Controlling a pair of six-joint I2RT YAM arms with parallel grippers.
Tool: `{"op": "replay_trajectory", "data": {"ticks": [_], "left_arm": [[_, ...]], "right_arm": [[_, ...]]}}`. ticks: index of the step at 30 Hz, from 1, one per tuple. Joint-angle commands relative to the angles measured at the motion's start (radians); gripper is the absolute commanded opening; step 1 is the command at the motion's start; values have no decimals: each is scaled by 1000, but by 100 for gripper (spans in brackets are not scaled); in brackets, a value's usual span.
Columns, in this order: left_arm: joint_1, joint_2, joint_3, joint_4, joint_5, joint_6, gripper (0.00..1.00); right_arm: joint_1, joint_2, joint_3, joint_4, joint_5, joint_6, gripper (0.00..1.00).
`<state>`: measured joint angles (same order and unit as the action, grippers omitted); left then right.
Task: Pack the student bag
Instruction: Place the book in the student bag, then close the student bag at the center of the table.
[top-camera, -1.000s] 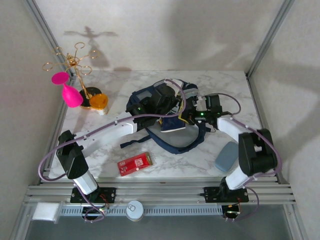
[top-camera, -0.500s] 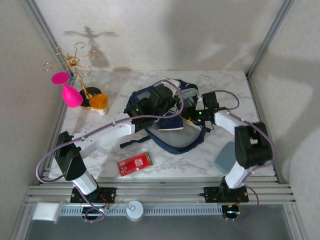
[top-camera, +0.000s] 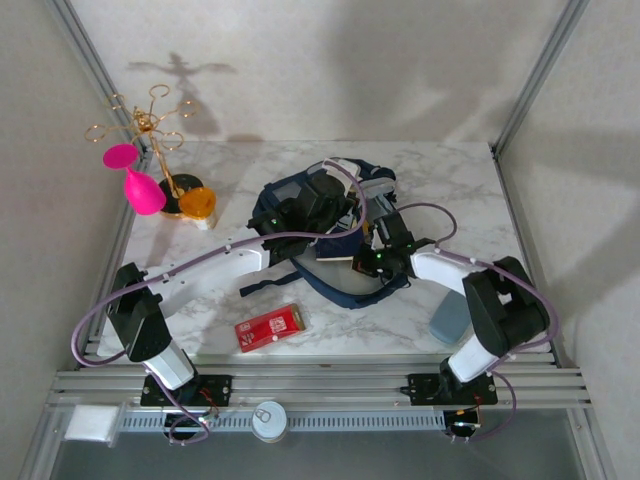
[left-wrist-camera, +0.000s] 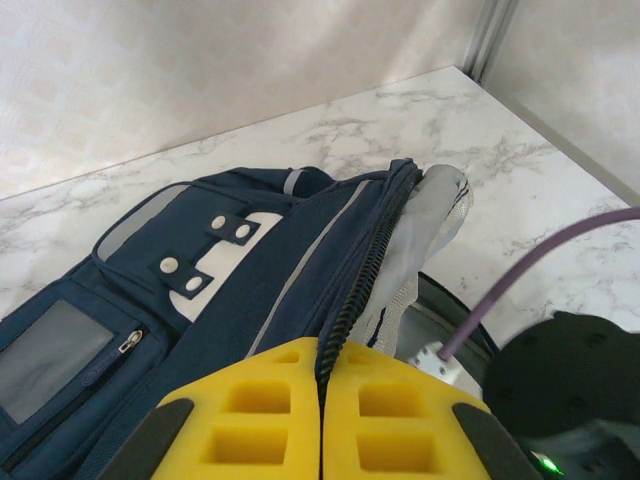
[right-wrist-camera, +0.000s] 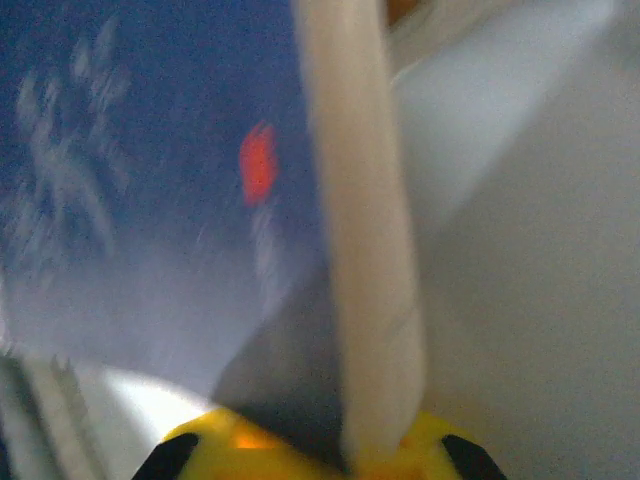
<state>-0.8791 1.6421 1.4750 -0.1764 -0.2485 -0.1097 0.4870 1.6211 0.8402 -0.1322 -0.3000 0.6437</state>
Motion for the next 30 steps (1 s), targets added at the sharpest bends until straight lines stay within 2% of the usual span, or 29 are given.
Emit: {"op": "replay_trajectory", "data": {"ticks": [1,5,11,17,22,27,28,30], "left_arm": [[12,-77,6,65,-47,-24,0],[14,-92,-10,60,-68,-16,0],[20,-93,-19,41,-110,-31,0],[28,-88,-16,27,-94,-43,0],[28,-90,-50,32,-38,-85,0],[28,-98,-125,25,114,-122,0],[27,-101,-140,21,165,-123,1],[25,-119,-170,13,243,-142,10]], "right_arm": [[-35,43,91,86,103,1,0],[-57,113,161,146,110,-4,0],[-56,190,212,193,51,-14,2],[-57,85,139,177,6,-62,12],[-70,-98,52,98,18,-91,24],[-104,-266,23,-63,101,-99,32],[-107,-289,19,-84,105,-98,34],[-109,-326,17,-135,111,-84,36]]}}
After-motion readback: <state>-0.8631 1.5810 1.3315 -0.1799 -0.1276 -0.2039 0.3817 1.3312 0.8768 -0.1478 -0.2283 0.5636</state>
